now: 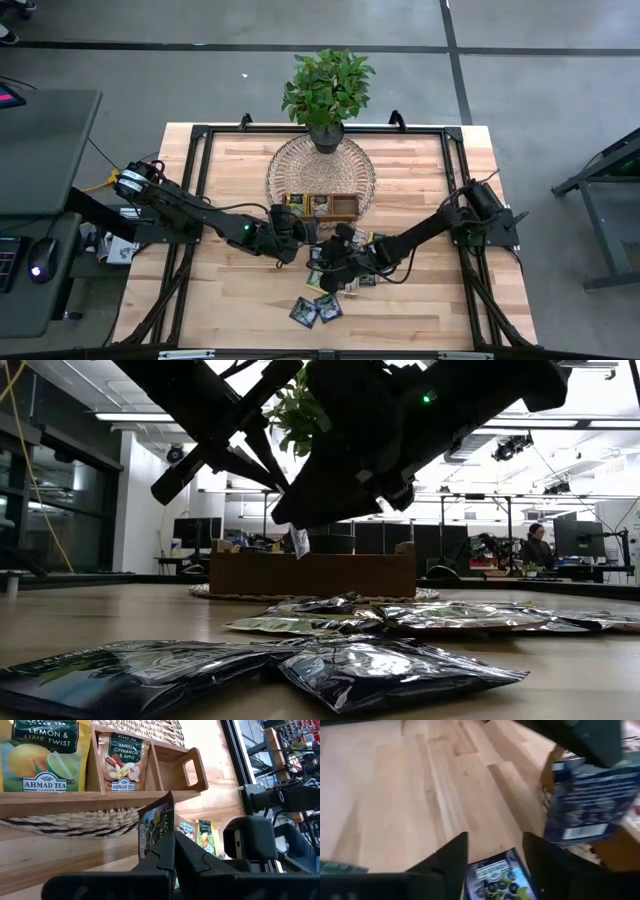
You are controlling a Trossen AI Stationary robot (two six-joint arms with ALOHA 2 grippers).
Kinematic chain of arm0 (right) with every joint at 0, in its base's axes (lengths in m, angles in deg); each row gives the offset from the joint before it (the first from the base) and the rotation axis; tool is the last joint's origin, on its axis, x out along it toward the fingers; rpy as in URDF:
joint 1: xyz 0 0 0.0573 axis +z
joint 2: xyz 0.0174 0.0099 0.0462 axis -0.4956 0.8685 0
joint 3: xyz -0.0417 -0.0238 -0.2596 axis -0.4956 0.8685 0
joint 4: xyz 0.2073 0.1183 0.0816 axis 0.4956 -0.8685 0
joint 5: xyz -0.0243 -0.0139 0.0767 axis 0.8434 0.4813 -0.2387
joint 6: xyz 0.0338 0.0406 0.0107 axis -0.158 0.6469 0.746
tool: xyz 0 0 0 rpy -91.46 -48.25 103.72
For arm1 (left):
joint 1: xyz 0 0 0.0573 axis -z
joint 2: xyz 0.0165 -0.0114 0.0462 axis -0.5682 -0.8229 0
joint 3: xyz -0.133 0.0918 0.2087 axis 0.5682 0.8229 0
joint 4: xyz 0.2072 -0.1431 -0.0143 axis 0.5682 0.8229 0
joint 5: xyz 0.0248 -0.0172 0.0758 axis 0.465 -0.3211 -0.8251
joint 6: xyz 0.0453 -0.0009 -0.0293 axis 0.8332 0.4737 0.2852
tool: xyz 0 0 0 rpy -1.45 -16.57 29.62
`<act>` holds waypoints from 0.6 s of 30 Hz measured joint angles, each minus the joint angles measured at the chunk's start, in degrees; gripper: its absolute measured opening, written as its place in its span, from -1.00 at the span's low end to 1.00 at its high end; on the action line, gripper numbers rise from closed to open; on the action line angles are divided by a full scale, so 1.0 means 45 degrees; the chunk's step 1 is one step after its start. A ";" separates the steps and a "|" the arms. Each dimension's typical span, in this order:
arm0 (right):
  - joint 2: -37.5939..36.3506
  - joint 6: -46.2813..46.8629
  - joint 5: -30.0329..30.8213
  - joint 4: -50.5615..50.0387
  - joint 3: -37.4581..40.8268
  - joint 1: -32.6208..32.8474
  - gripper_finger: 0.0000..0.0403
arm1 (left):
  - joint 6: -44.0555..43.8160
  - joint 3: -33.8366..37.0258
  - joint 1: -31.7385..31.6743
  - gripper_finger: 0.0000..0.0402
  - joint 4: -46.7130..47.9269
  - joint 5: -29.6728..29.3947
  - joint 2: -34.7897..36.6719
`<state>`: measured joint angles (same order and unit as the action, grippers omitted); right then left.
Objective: Pick & Place Tea
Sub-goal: Put the violet tea bag into the right section of the wooden organizer
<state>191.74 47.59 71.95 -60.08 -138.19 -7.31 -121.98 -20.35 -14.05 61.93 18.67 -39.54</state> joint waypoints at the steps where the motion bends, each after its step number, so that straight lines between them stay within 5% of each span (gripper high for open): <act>1: 0.0000 -0.0009 0.0011 -0.0009 -0.0002 0.0003 0.00 | 0.0000 0.0000 0.0000 -1.00 0.0002 0.0004 0.0000; 9: 0.0000 0.0423 0.2198 -0.0335 0.0003 0.0015 0.11 | 0.0000 0.0000 0.0000 -1.00 0.0000 0.0052 0.0000; 18: 0.0000 -0.0567 0.2160 -0.0043 0.0003 -0.0254 0.11 | 0.0000 0.0003 -0.0008 -1.00 -0.0057 0.0189 -0.0005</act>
<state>191.74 45.04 81.67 -60.28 -138.18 -8.45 -121.98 -20.33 -14.08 61.67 19.52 -39.57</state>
